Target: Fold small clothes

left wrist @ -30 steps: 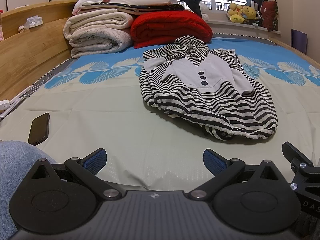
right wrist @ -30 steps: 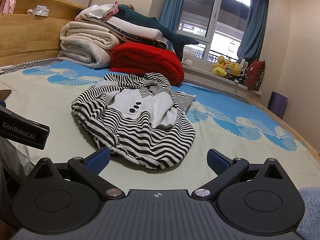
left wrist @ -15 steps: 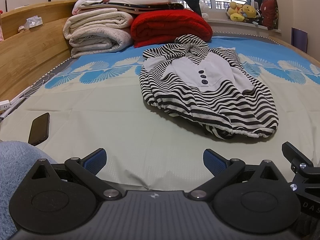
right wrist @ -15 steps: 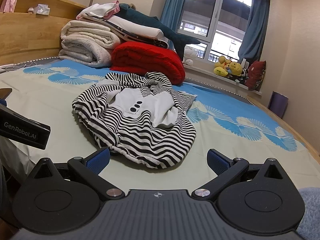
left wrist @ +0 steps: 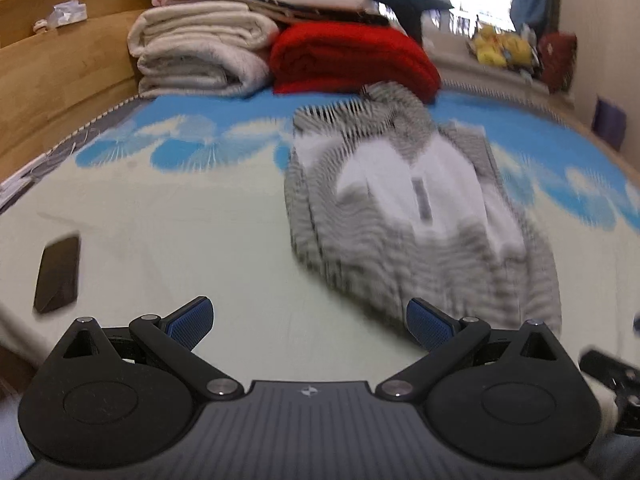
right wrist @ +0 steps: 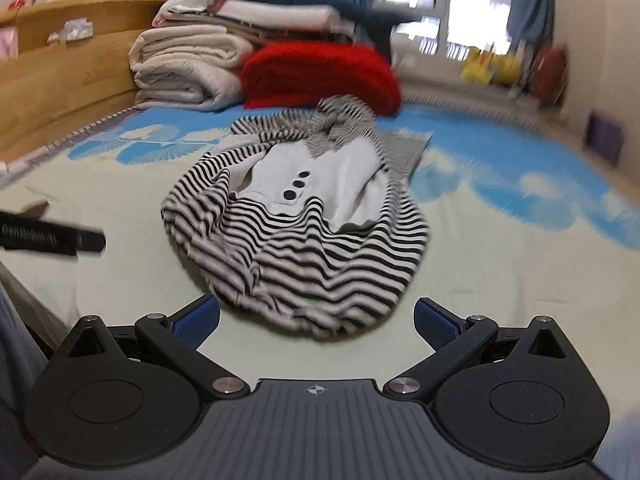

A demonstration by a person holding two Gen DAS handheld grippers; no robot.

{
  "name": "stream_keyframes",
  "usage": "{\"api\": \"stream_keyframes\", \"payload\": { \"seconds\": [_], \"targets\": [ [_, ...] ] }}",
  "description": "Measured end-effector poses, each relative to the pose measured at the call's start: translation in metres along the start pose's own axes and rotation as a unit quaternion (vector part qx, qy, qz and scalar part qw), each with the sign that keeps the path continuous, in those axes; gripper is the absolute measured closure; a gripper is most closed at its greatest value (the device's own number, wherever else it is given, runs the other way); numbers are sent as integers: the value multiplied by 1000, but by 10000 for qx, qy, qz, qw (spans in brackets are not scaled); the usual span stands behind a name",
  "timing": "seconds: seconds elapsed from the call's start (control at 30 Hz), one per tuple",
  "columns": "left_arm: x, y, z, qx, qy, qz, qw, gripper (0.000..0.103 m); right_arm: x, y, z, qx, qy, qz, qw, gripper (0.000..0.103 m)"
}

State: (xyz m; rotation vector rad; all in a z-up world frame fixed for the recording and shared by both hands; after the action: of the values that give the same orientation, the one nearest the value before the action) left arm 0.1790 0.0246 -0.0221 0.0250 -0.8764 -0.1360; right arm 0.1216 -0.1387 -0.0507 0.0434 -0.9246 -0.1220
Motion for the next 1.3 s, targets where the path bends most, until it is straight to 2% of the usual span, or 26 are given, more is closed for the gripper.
{"api": "stream_keyframes", "payload": {
  "seconds": [0.1, 0.17, 0.2, 0.27, 0.33, 0.4, 0.47, 0.6, 0.7, 0.77, 0.8, 0.83, 0.87, 0.9, 0.93, 0.97, 1.03, 1.13, 1.17, 1.23, 1.3],
  "targets": [
    [67, 3, -39, -17, -208, 69, 9998, 0, 45, -30, -34, 22, 247, -576, 9980, 1],
    [111, -3, -77, 163, -352, -169, 9991, 0, 81, -54, -70, 21, 391, -1063, 9936, 1],
    [127, -8, -98, 153, -363, -325, 9987, 0, 100, -66, -93, 31, 395, -1274, 9911, 1],
    [153, -22, -152, -3, -112, -588, 9982, 0, 131, -89, -140, -104, 341, -1572, 9869, 1],
    [164, -28, -210, -87, 288, -603, 9977, 0, 155, -115, -195, -317, 411, -1803, 9822, 1],
    [168, -21, -255, 145, 512, -487, 9974, 0, 168, -137, -240, -472, 546, -1976, 9776, 1],
    [172, -10, -293, 321, 610, -307, 9971, 0, 178, -159, -283, -544, 671, -2279, 9699, 5],
    [203, -8, -344, 259, 536, -291, 9978, 0, 197, -187, -349, -501, 766, -2761, 9568, 5],
    [230, -40, -375, -167, 474, -642, 9967, 0, 218, -199, -394, -699, 779, -2824, 9536, 5],
    [240, -70, -402, -414, 699, -1039, 9913, 0, 227, -203, -420, -772, 839, -2890, 9505, 5],
    [243, -84, -417, -393, 761, -1284, 9880, 0, 229, -205, -432, -821, 897, -2902, 9492, 7],
    [247, -92, -428, -203, 719, -1484, 9861, 2, 230, -205, -442, -944, 944, -2841, 9495, 17],
    [253, -98, -440, 81, 607, -1693, 9837, 18, 232, -204, -447, -1113, 916, -2617, 9543, 37],
    [256, -99, -449, 335, 567, -1835, 9808, 41, 235, -203, -451, -1370, 894, -2236, 9609, 53],
    [258, -93, -461, 594, 713, -1878, 9778, 98, 236, -202, -453, -1647, 898, -1690, 9676, 93],
    [261, -80, -467, 672, 839, -1642, 9806, 97, 238, -201, -453, -1685, 839, -1326, 9731, 102],
    [277, -34, -465, 873, 639, -1011, 9890, 97, 242, -211, -443, -1815, 654, -1078, 9753, 103],
    [288, 71, -453, 1530, 569, -195, 9864, 97, 246, -249, -423, -2628, 519, -965, 9586, 103],
    [285, 110, -449, 1759, 667, 84, 9821, 97, 247, -267, -413, -2943, 489, -1036, 9488, 103],
    [267, 188, -441, 2241, 943, 670, 9677, 97, 243, -306, -390, -3535, 402, -1196, 9269, 103],
    [240, 243, -436, 2379, 1226, 1268, 9552, 97, 233, -333, -375, -3949, 394, -1281, 9089, 103]
  ]
}}
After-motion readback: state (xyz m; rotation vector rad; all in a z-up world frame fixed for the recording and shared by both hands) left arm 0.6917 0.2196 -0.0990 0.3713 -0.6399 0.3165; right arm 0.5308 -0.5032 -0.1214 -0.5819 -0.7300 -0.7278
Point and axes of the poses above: each gripper's, at about its wrist camera, not at the fingertips, and z roughly against the way its jaws point, y to its left, x to its top, the point moved 10 cm from there along -z, roughly the way its jaws point, and after that the axes turned 5 degrees about -z, right-handed, at the moved point
